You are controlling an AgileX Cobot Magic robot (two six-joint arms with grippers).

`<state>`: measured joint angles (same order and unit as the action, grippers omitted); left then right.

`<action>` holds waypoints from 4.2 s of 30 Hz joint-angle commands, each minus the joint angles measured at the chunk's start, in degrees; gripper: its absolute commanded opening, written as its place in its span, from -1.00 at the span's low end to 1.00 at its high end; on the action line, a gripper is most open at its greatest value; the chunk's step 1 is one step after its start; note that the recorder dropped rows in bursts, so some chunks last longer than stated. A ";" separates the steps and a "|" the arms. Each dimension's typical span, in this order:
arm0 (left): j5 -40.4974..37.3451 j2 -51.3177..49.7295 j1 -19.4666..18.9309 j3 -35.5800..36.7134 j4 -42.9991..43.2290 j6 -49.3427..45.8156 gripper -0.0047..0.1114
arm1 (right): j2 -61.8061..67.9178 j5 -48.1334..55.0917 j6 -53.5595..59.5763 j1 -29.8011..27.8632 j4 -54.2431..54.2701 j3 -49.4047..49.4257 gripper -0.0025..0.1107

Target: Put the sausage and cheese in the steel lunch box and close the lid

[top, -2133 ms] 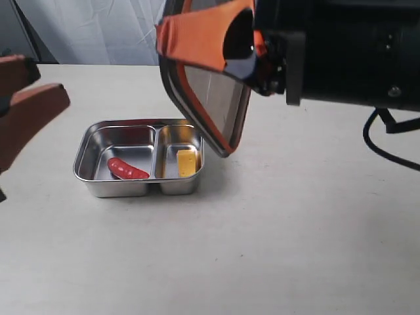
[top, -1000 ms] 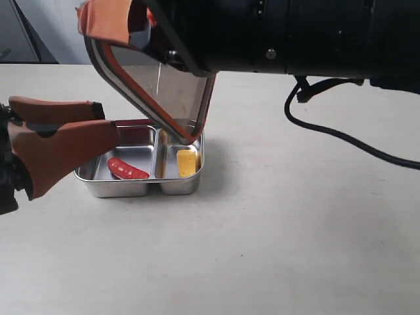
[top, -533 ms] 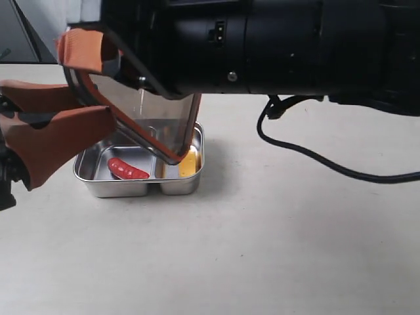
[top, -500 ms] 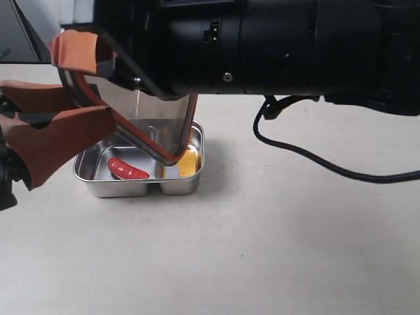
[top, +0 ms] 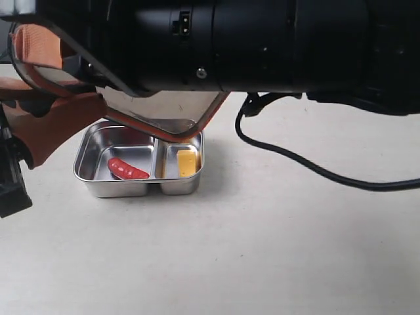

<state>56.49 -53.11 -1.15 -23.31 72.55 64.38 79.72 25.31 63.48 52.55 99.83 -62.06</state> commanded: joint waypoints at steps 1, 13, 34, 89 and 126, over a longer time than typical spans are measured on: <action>-5.40 -0.22 0.14 0.10 -1.38 -0.54 -0.91 | -0.05 7.39 0.15 0.95 0.11 -0.36 -0.97; -18.14 -0.22 0.14 -0.13 -10.97 -12.33 -0.91 | -0.05 3.00 -26.54 0.75 -31.46 -0.36 -0.97; -28.34 -0.22 0.14 -0.13 -22.67 -43.98 -0.91 | 0.75 5.92 -54.36 -9.84 -56.68 -0.36 -0.97; -46.57 -0.37 14.20 -0.58 -17.74 -57.78 -0.92 | 16.86 7.89 -40.12 -12.46 0.11 -4.08 0.13; -41.29 -0.27 15.02 -0.37 -22.11 -46.35 0.16 | 16.86 4.14 -37.09 -18.54 -25.03 -5.68 -0.97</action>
<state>14.94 -53.75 13.55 -23.33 51.15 14.79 96.84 27.90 24.02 35.64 75.40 -67.73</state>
